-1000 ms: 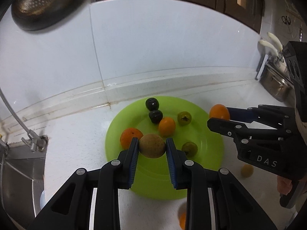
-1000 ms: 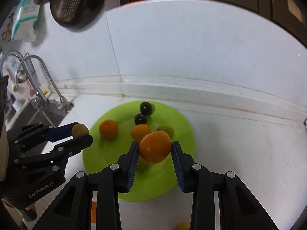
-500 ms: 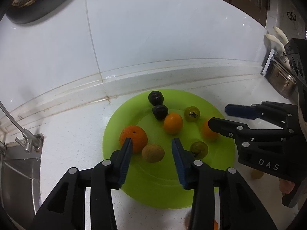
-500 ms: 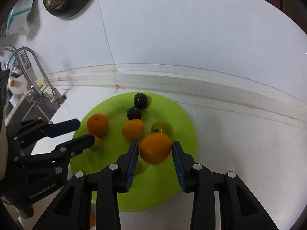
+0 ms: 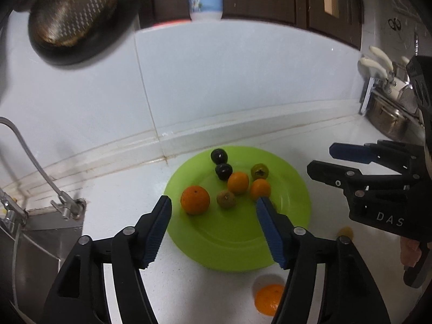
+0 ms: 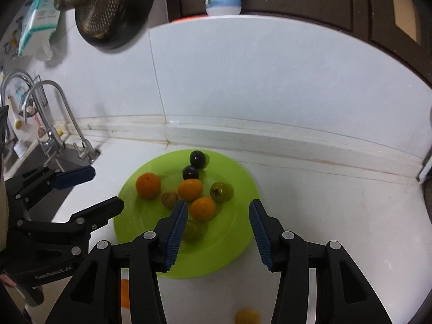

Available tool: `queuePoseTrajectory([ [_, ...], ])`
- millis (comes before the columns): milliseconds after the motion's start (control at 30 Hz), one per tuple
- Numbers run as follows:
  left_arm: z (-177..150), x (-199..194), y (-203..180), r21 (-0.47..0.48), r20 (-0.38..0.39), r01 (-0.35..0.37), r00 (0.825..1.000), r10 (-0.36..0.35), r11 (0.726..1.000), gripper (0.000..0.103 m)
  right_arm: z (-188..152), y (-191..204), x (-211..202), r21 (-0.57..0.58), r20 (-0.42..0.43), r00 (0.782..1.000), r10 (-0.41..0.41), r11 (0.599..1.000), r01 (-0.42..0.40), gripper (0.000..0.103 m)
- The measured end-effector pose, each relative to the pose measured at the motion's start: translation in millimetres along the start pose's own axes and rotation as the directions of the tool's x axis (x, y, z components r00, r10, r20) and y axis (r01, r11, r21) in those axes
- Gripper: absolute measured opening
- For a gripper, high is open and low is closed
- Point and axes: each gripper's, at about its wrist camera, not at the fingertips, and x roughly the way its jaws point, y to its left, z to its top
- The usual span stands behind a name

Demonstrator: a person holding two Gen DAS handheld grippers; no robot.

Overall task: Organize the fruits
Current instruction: 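Withdraw both grippers and move them toward the last orange and yellow fruit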

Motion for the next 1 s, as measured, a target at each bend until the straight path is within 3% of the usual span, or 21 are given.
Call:
queuePoseTrajectory([
  [133,-1,-22,-5,0.012,0.041,-0.023,0.999,0.022,1.0,0.074,-3,0,-22,0.01,0.03,0.999,-0.013,1.0,0.012,0.049],
  [200,-5,-34,-8,0.019,0.058,-0.033,0.998,0.031,0.999,0.078,-5,0,-32,0.013,0.043,0.999,-0.025,1.0,0.025,0.054],
  [500,-31,-69,-24,0.03,0.081,-0.062,0.995,0.059,0.998,0.085,-27,0,-76,0.021,0.074,0.994,-0.081,0.997,0.079,0.055],
  [800,-60,-75,-33,0.007,0.064,-0.065,0.996,0.065,0.998,0.086,-58,2,-95,0.022,0.073,0.989,-0.126,0.992,0.124,0.055],
  [1000,-83,-63,-40,0.007,0.002,-0.052,0.999,0.052,0.999,0.086,-88,-3,-89,0.048,0.024,0.99,-0.136,0.99,0.135,0.055],
])
